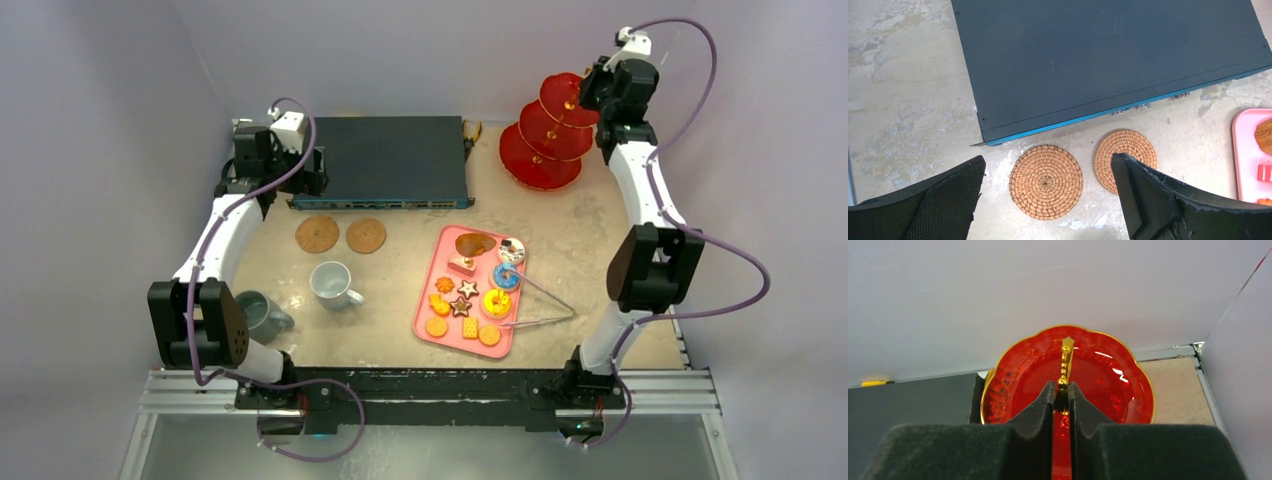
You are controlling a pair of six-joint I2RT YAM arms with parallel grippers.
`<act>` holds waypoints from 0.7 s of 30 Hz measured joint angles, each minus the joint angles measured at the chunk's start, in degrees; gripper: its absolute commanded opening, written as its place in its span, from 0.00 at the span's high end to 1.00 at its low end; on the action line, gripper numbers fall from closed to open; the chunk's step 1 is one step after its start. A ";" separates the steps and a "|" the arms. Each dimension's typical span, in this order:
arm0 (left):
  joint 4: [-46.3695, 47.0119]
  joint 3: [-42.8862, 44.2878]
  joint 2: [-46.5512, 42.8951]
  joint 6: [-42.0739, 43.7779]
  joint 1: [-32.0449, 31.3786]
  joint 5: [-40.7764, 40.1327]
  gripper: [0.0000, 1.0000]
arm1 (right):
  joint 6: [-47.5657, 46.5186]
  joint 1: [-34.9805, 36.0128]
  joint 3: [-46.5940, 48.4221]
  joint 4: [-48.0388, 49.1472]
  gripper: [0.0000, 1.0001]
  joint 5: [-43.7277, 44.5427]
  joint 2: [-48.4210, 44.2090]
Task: Serve the afternoon tea
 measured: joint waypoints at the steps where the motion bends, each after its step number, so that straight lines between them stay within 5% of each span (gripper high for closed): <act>1: 0.00 0.00 -0.02 0.00 0.00 -0.07 0.01 | -0.39 0.37 -0.44 0.42 1.00 0.63 -0.22; 11: 0.02 -0.04 -0.79 0.00 0.00 -0.09 0.01 | -7.72 10.16 -2.29 0.33 1.00 10.43 -2.91; 21: 0.48 -1.81 -2.14 -0.33 0.00 -0.07 0.01 | -11.56 20.76 17.03 -13.62 1.00 16.28 -1.33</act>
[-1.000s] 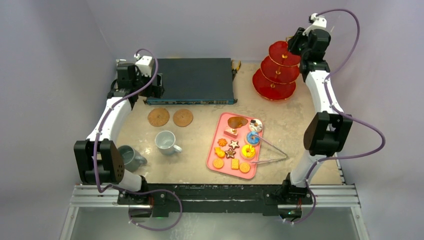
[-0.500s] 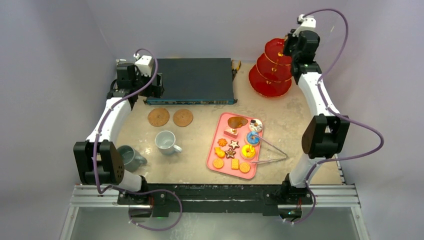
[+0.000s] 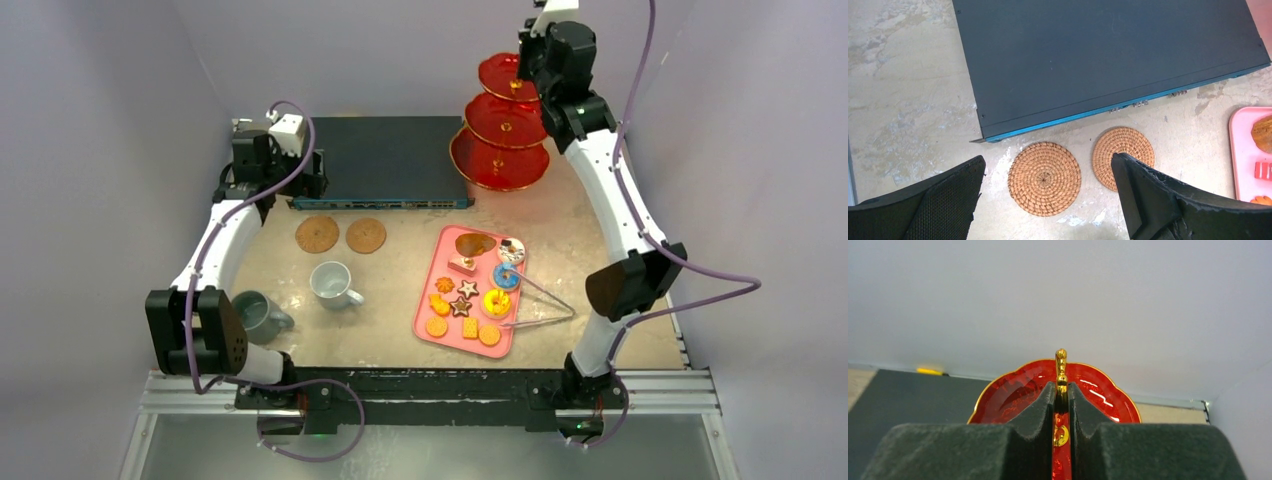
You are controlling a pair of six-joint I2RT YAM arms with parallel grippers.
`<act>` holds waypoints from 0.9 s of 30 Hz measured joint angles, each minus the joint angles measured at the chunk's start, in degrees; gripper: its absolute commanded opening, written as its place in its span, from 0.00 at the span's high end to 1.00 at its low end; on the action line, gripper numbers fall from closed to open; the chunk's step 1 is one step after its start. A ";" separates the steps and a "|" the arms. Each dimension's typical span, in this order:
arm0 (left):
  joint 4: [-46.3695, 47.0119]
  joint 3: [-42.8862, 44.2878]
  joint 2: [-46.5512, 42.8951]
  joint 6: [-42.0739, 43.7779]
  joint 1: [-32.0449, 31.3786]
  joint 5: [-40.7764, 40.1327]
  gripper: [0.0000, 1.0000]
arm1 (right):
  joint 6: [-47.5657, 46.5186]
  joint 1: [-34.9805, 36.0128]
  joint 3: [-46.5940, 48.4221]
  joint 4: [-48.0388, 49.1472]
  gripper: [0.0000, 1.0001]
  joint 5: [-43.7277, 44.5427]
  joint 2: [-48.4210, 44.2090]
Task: Serve the afternoon tea
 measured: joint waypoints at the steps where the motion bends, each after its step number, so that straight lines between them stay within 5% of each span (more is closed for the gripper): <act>1: 0.07 -0.13 -0.11 -0.02 0.00 0.00 0.01 | -0.02 0.57 2.01 -0.48 1.00 0.13 0.00; 27: 0.20 -2.84 -2.64 -0.26 0.00 -0.42 0.01 | 0.98 12.02 8.48 -1.01 1.00 -0.50 3.26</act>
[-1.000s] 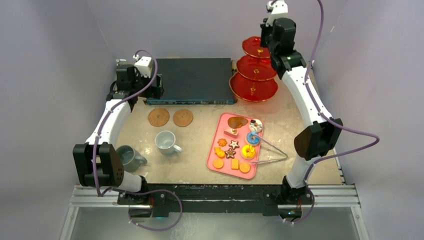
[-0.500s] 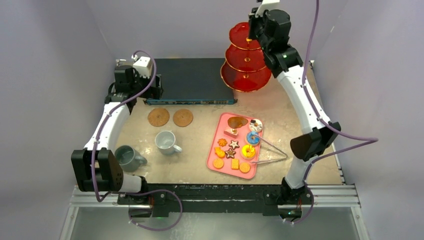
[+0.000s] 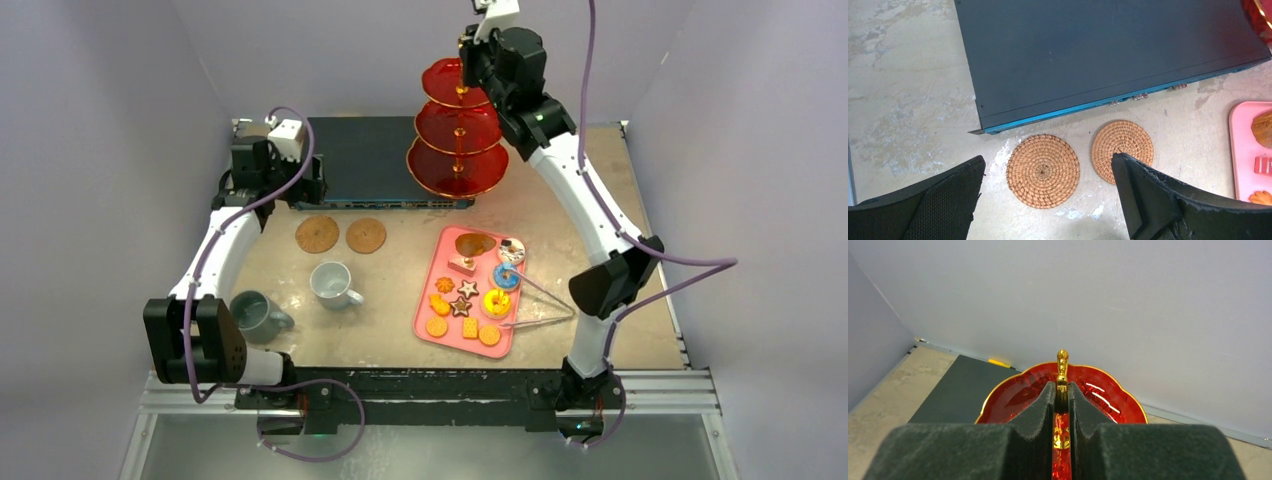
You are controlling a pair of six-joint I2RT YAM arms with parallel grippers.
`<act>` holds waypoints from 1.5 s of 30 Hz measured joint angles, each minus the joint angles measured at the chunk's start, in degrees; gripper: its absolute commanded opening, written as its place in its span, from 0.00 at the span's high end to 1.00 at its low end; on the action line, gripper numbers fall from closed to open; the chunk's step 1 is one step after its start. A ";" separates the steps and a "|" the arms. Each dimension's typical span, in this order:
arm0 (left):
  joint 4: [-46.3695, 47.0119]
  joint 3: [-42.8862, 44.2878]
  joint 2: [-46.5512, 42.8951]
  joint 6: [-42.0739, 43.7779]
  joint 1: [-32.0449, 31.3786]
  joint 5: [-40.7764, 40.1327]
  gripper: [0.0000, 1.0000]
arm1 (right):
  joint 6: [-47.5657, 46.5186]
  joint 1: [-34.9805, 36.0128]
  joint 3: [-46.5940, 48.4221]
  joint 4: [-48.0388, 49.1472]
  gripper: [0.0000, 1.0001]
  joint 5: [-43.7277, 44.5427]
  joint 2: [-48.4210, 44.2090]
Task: Serve the afternoon tea
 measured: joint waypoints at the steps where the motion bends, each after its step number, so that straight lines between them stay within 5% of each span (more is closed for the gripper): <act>1: 0.09 0.00 0.00 -0.07 0.00 -0.07 0.01 | 0.17 0.26 -0.24 0.42 1.00 -0.13 0.24; 45: 0.50 2.60 3.15 -6.45 0.00 -3.32 0.01 | 0.52 5.25 -12.13 27.63 1.00 -5.57 9.81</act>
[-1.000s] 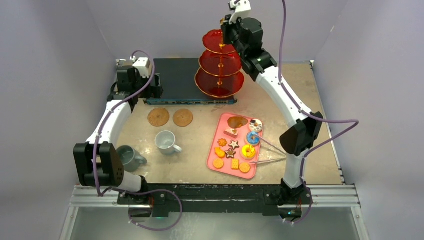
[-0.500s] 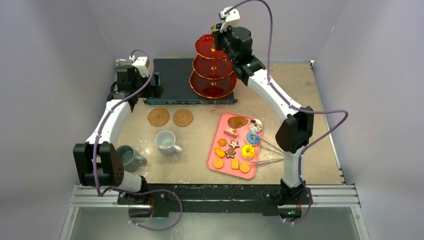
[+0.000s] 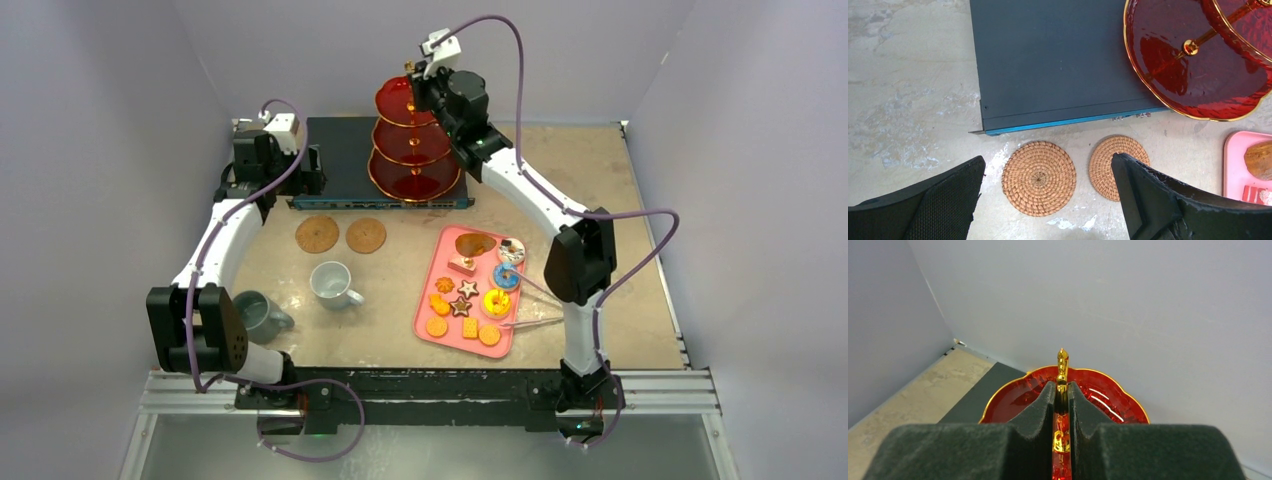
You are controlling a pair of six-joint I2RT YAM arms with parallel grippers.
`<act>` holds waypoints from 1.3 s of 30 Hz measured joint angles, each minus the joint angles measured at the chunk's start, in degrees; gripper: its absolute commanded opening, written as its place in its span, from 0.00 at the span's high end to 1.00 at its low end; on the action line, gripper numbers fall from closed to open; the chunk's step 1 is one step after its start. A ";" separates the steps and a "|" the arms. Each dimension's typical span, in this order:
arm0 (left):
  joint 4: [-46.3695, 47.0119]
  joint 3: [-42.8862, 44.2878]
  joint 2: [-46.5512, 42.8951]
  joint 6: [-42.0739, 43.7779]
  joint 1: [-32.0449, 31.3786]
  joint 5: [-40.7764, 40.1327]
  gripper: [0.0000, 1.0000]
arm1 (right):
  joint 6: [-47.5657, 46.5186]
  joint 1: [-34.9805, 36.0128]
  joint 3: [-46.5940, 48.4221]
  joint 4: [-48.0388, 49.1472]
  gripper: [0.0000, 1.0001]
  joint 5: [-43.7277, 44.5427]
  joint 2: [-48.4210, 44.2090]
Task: Serve the afternoon tea
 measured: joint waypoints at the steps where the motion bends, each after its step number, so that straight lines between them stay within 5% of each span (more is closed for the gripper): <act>1: 0.00 0.00 0.00 0.00 0.00 0.00 0.01 | -0.26 0.15 -0.52 0.90 1.00 0.02 0.00; 3: -0.04 0.00 0.00 0.04 0.00 0.00 0.01 | -0.76 0.24 -1.46 2.71 1.00 0.00 0.00; 9: -0.33 0.00 0.00 0.15 0.00 0.00 0.01 | -1.27 0.28 -3.19 5.99 0.47 -0.28 -0.15; 16: -0.72 0.02 0.00 0.24 0.00 0.04 0.01 | -1.49 0.28 -6.08 6.19 0.02 -1.40 -2.80; 27: -2.89 0.11 0.00 1.25 0.00 0.37 0.01 | -0.81 0.28 -15.65 0.26 0.01 0.70 -17.75; 39: -10.14 0.11 -0.37 10.78 -4.00 7.30 0.01 | 14.51 -0.24 -51.93 -21.64 0.03 9.66 -41.05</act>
